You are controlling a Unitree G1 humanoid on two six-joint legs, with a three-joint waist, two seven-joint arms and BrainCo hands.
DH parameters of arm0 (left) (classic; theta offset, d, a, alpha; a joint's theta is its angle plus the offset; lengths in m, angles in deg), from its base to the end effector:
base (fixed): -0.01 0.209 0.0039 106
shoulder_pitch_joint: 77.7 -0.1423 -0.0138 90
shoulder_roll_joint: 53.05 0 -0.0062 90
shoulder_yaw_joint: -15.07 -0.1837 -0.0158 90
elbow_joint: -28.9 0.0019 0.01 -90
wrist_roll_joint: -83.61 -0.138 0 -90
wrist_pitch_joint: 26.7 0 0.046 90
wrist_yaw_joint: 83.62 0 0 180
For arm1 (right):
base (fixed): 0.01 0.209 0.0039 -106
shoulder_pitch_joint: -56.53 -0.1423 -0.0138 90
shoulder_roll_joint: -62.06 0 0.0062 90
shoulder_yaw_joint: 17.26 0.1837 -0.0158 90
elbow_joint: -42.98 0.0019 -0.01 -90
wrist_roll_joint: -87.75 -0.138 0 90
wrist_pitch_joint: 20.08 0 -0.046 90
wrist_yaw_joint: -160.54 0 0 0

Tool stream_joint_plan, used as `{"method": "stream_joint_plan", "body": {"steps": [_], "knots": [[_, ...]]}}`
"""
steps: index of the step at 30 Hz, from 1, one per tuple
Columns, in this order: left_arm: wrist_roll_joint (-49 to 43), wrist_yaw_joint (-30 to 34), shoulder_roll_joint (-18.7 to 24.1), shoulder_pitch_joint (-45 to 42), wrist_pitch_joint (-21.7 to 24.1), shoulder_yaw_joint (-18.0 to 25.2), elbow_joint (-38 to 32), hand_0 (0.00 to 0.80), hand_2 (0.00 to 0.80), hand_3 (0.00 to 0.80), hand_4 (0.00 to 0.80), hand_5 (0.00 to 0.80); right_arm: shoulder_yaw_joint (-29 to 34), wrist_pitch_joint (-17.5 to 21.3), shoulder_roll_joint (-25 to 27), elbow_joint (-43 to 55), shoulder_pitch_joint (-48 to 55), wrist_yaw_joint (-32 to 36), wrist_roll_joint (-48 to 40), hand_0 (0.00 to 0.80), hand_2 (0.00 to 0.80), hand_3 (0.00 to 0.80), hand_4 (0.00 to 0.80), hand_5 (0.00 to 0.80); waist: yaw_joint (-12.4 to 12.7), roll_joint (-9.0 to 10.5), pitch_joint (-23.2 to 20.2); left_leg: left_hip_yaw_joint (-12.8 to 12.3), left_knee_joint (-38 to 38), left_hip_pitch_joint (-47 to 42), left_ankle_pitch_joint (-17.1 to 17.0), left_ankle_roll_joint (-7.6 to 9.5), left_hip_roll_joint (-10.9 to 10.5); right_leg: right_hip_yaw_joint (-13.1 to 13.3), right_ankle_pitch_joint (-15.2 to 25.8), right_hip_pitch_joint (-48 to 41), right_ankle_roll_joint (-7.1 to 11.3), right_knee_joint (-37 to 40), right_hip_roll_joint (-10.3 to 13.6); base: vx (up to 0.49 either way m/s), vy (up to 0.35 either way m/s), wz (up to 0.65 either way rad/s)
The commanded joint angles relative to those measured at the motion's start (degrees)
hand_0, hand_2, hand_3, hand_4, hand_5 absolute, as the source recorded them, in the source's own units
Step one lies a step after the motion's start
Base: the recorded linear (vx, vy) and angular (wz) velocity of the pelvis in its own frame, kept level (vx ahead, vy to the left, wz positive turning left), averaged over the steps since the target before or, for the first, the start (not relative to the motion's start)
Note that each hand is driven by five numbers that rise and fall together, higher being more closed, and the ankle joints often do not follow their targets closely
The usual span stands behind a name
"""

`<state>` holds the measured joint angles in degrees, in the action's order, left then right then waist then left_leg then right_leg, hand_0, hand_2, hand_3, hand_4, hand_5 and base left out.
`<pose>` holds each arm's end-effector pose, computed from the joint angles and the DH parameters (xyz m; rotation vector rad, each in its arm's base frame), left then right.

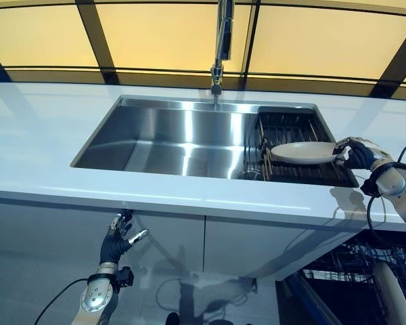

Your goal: Take plates into dishwasher

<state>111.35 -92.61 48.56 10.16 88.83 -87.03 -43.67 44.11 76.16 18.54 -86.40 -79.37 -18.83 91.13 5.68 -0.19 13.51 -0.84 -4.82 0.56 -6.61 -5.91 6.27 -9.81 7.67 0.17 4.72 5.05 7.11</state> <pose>0.1822 0.2291 0.0139 0.0152 -0.0451 0.1166 0.2939 -0.3298 0.2090 -1.2481 -0.0096 -0.1288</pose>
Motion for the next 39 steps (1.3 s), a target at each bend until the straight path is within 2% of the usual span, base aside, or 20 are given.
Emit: {"method": "stream_joint_plan", "body": {"steps": [1, 11, 28, 35, 39], "knots": [[-0.6, 0.6, 0.9, 1.2, 3.1, 0.6, -0.2, 0.000, 0.000, 0.000, 0.000, 0.000, 0.5, -0.9, 2.6, -0.2, -8.2, 0.0, -6.0, 0.800, 0.800, 0.800, 0.800, 0.800, 1.0, 3.06, -2.5, 1.8, -0.2, -2.3, 1.4, -0.72, 3.2, 0.0, -0.5, -1.9, 2.32, -0.1, 3.3, 0.000, 0.000, 0.00], [-0.6, 0.6, 0.7, 0.3, 3.2, -0.1, 0.7, 0.000, 0.000, 0.000, 0.000, 0.000, -0.5, -2.0, 5.4, 0.7, -11.3, 0.6, -6.9, 0.800, 0.800, 0.800, 0.800, 0.800, 0.5, 4.15, -4.7, 1.2, -0.2, -3.4, 1.8, -0.73, 3.3, 0.2, -0.6, -2.7, 2.52, -0.1, 3.3, 0.035, 0.045, -0.01], [0.2, 0.8, 0.0, -0.6, 4.7, -0.9, 4.5, 0.000, 0.000, 0.000, 0.000, 0.000, -9.5, -4.3, 12.4, -2.4, -25.4, 3.1, -11.3, 0.800, 0.800, 0.800, 0.800, 0.800, -0.9, 6.58, -7.9, -0.5, -0.2, -5.1, 2.7, -0.71, 3.3, 1.2, -0.3, -3.4, 3.05, -0.1, 3.1, 0.019, 0.062, -0.05], [-0.4, 0.3, -0.2, -0.2, 5.6, 0.1, 4.2, 0.000, 0.000, 0.000, 0.000, 0.000, -10.0, -7.1, 14.4, -4.1, -24.9, 8.1, -11.9, 0.800, 0.800, 0.800, 0.800, 0.800, -1.9, 7.29, -8.1, -1.6, -0.2, -5.4, 3.0, -0.52, 3.2, 2.2, 0.3, -3.0, 3.43, -0.1, 3.4, -0.008, 0.053, -0.03], [-1.2, 0.2, 0.1, 0.9, 5.7, 0.8, 4.0, 0.000, 0.000, 0.000, 0.000, 0.000, -7.3, -8.4, 15.4, -5.7, -21.5, 10.8, -12.4, 0.800, 0.800, 0.800, 0.800, 0.800, -2.8, 7.53, -7.7, -2.5, -0.2, -5.5, 2.9, -0.27, 2.8, 3.1, 1.4, -2.2, 3.88, -0.1, 4.0, -0.019, 0.061, -0.11]]}}
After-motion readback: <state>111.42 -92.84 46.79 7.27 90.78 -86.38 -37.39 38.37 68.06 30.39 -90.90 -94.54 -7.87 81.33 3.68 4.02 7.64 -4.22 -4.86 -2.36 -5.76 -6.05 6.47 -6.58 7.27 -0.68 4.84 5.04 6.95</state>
